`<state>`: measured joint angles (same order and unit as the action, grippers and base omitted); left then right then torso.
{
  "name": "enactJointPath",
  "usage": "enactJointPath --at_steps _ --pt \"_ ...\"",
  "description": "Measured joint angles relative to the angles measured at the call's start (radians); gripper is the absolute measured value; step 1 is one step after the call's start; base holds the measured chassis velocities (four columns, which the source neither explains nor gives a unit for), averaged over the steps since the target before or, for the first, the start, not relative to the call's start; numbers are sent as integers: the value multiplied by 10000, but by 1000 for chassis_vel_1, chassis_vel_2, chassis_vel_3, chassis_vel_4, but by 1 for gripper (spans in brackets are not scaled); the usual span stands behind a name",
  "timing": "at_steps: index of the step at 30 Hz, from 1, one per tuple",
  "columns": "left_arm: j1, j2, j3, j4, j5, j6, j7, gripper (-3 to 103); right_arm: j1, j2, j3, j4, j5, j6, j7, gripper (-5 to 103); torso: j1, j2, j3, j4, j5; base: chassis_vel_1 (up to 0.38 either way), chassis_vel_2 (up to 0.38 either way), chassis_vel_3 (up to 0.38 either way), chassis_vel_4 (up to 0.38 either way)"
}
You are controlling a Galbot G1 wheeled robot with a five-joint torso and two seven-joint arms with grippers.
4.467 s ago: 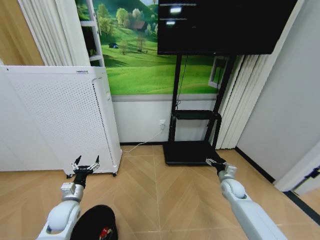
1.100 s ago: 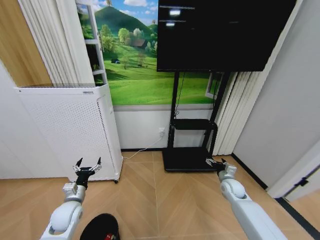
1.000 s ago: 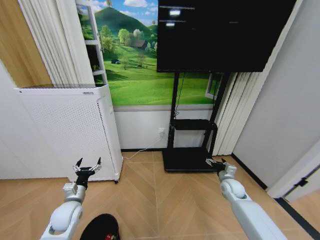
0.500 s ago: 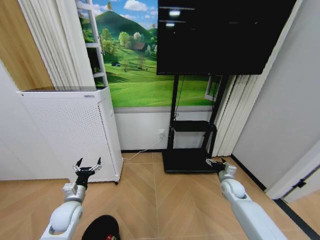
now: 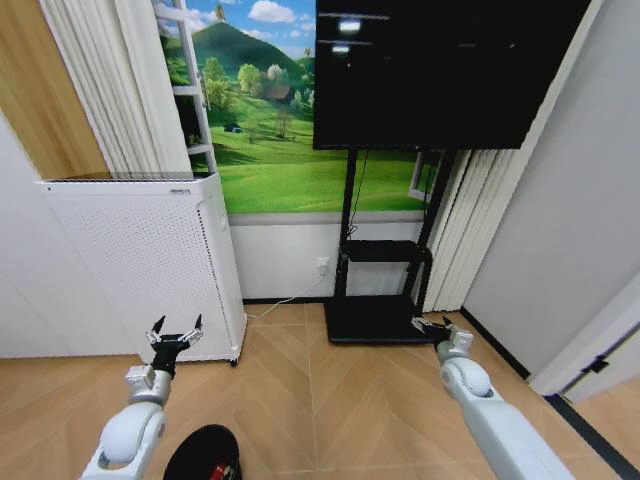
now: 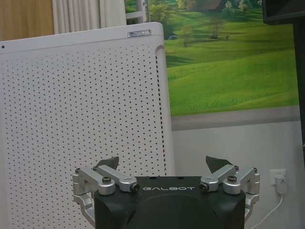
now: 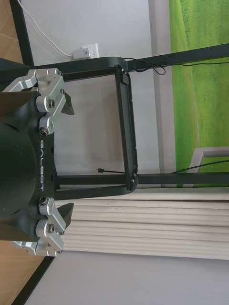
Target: Pick up the trash bin and place the garbage on the floor into it.
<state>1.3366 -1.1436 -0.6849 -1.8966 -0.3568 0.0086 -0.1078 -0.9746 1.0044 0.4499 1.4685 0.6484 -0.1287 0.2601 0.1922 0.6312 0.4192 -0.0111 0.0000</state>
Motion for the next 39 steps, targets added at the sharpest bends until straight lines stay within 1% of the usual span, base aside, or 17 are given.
enactJointPath --at_steps 11,13,14,17,19,20,23,26,28,29,30,33,34,35,37,38,39 --pt "0 1 -1 0 0 -1 -1 99 0 0 2 0 0 1 0 100 -22 -47 -28 1 1 232 -223 -232 236" --pt "0 1 0 1 0 -1 0 99 -1 0 1 0 0 0 0 100 -22 -49 -28 -3 1 292 -318 -278 303" --pt "0 1 0 1 0 0 -2 99 1 0 2 2 0 1 -1 100 -23 -50 -30 0 -5 331 -318 -348 311" --pt "0 1 1 0 0 -1 -2 99 0 -1 2 1 0 1 0 100 -25 -56 -33 2 3 345 -345 -351 365" --pt "0 1 0 1 0 -1 -1 99 -1 0 0 1 0 0 0 100 -26 -58 -34 -3 4 375 -380 -356 367" --pt "0 0 1 1 0 0 -1 99 1 -1 3 3 -1 2 0 100 -29 -58 -38 -1 -8 370 -380 -385 364" --pt "1 0 3 1 0 0 1 99 0 -1 2 2 0 1 1 100 -29 -64 -37 0 3 381 -358 -375 371" --pt "1 1 2 1 0 0 0 99 0 -1 3 2 0 2 0 100 -33 -64 -41 -1 -10 365 -355 -362 352" --pt "2 1 2 1 0 -1 0 99 0 -1 1 1 0 2 -1 100 -32 -69 -40 1 -1 361 -361 -358 353" --pt "1 1 1 1 1 -1 1 99 -2 0 0 -1 0 1 0 100 -33 -69 -41 -2 12 361 -356 -353 353" --pt "1 2 1 1 0 -1 0 99 2 -2 3 1 0 2 0 100 -33 -69 -43 -3 -11 346 -356 -345 322" --pt "1 1 1 2 0 0 -2 99 0 -1 1 0 0 2 0 100 -33 -71 -42 1 -11 353 -344 -345 325" --pt "1 1 2 1 1 -1 0 99 0 -1 0 -1 0 1 0 100 -32 -74 -42 -1 10 348 -302 -352 327" --pt "1 2 1 0 0 -1 -2 99 0 -1 1 -1 0 2 0 100 -35 -73 -45 -2 -4 343 -351 -341 336" --pt "1 1 2 1 0 -2 1 99 1 -2 2 0 0 2 1 100 -32 -75 -42 0 -13 343 -351 -358 356" --pt "1 2 2 2 0 -2 -1 99 0 -1 0 -1 0 1 0 100 -31 -76 -43 0 7 372 -357 -340 347" --pt "1 2 2 2 0 -2 -1 99 0 -1 0 -1 0 1 0 100 -31 -76 -43 0 7 372 -357 -340 347"
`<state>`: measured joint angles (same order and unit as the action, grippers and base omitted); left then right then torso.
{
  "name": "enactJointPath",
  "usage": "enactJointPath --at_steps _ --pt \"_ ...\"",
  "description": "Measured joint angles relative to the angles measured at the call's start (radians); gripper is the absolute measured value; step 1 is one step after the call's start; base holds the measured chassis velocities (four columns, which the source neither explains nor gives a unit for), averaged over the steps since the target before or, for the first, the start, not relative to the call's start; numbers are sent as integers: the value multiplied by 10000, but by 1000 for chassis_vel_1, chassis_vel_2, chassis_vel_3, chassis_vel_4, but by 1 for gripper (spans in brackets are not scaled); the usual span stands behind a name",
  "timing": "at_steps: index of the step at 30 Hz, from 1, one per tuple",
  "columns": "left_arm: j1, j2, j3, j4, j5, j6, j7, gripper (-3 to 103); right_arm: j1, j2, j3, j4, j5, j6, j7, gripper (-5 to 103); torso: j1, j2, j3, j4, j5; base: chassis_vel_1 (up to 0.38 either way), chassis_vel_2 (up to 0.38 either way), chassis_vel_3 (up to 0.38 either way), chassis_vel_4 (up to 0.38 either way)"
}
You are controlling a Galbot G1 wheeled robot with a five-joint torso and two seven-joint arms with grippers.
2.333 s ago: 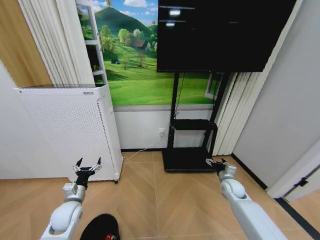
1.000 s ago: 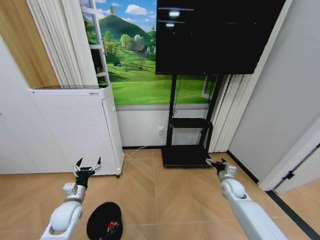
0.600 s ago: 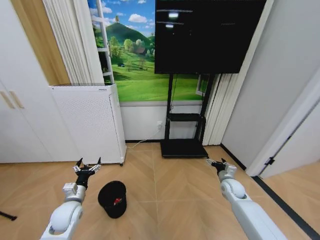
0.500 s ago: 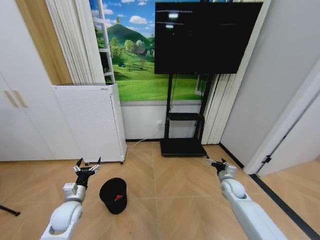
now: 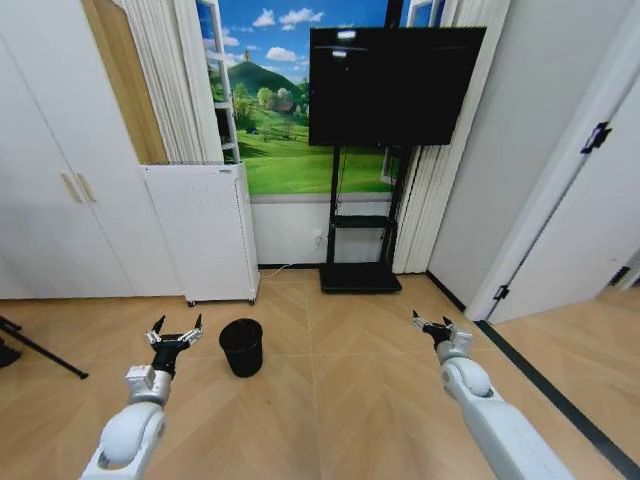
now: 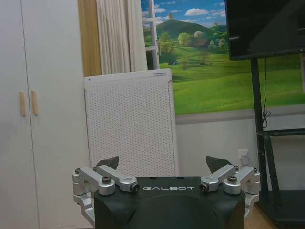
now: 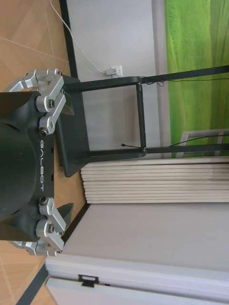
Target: Pick up the trash bin and place the garbage on the floor into it.
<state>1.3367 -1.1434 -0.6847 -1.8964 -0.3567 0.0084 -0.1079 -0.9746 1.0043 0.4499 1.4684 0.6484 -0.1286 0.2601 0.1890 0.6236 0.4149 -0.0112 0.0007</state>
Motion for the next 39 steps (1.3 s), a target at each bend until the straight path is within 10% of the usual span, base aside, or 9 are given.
enactJointPath --at_steps 15,39 --pt "3 -1 -1 0 0 0 -2 99 -2 1 0 1 0 0 -1 100 -11 1 -9 9 -14 298 -293 -306 300" --pt "-1 0 0 0 0 0 0 99 1 1 0 0 0 0 0 100 -3 -8 -5 0 -8 -14 13 19 -8"
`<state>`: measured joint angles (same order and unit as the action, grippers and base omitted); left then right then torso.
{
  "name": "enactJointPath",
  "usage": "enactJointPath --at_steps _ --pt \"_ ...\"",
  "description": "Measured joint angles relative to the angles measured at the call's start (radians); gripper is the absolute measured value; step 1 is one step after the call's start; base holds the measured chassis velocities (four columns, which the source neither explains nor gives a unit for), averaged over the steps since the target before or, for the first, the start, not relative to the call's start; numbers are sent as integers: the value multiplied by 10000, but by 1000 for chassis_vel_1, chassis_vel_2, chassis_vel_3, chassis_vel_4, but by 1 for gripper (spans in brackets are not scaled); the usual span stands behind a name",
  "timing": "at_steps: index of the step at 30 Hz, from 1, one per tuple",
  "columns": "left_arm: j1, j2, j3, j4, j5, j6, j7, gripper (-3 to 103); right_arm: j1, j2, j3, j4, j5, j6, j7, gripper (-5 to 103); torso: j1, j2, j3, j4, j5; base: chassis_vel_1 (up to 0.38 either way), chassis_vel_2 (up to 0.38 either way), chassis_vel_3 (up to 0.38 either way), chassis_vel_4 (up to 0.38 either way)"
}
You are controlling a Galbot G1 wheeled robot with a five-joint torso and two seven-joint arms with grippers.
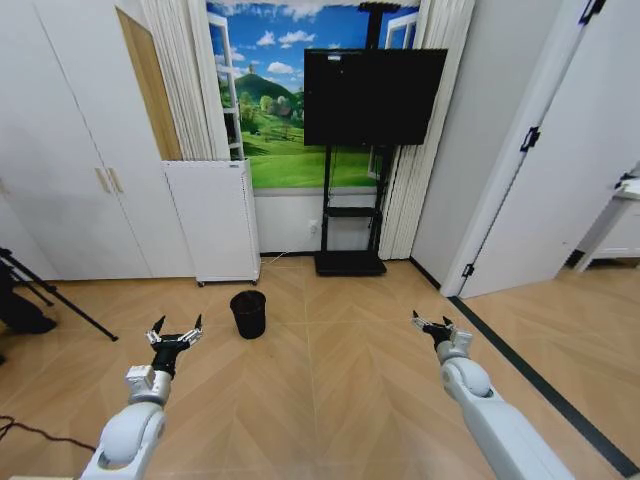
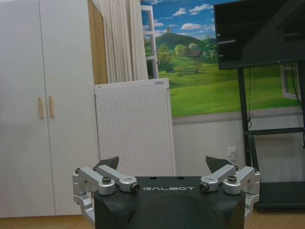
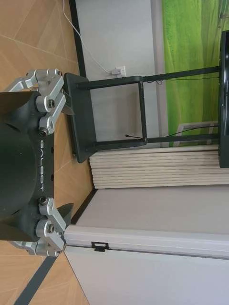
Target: Pick up the trash bin and place the garbage on the floor into it.
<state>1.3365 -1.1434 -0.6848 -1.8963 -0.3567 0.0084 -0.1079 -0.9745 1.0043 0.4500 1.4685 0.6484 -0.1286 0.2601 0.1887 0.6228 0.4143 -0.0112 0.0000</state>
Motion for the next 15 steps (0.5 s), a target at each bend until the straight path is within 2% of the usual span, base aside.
enactJointPath --at_steps 15 --pt "1 0 0 0 0 0 0 99 -2 0 0 0 0 -1 0 100 -4 2 -3 0 0 36 -38 -37 42"
